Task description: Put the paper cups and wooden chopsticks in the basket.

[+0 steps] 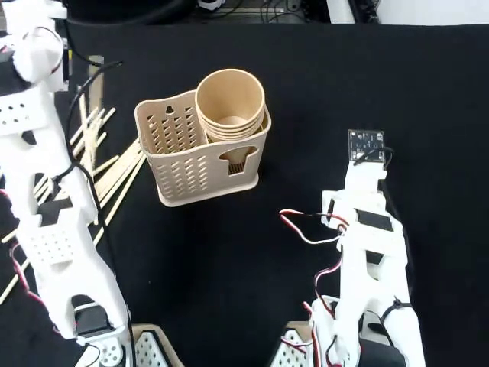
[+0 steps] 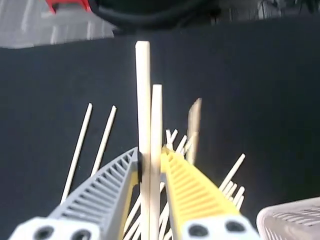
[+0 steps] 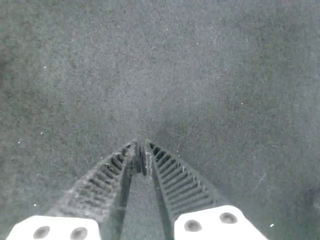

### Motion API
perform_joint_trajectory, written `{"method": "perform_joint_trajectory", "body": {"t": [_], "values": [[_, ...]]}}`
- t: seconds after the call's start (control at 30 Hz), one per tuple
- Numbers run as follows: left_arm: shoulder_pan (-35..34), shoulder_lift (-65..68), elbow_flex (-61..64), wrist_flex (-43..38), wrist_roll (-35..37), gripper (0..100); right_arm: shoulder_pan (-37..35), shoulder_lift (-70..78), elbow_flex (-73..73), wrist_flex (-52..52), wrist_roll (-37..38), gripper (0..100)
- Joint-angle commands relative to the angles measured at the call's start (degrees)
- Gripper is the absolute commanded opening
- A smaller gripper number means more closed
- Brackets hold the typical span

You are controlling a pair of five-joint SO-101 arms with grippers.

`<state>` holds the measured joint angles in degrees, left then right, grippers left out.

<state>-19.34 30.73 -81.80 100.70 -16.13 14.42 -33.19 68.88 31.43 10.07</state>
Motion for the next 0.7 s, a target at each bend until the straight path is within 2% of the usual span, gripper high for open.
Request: {"method": "perform_joint_trajectory", "body": {"t": [0.0,0.53,0.67], "values": [[0.04,-5.89,-1.54,0.09,0.79,3,-0.26,-0.04,-0.22,-0.97,0.26,2.1],[0.48,-20.22,-2.07,0.09,17.49,3,-0.35,-0.04,-0.22,-0.97,0.26,2.1],[3.12,-26.37,-2.07,0.09,18.81,3,-0.35,-0.04,-0.22,-0.97,0.26,2.1]]}}
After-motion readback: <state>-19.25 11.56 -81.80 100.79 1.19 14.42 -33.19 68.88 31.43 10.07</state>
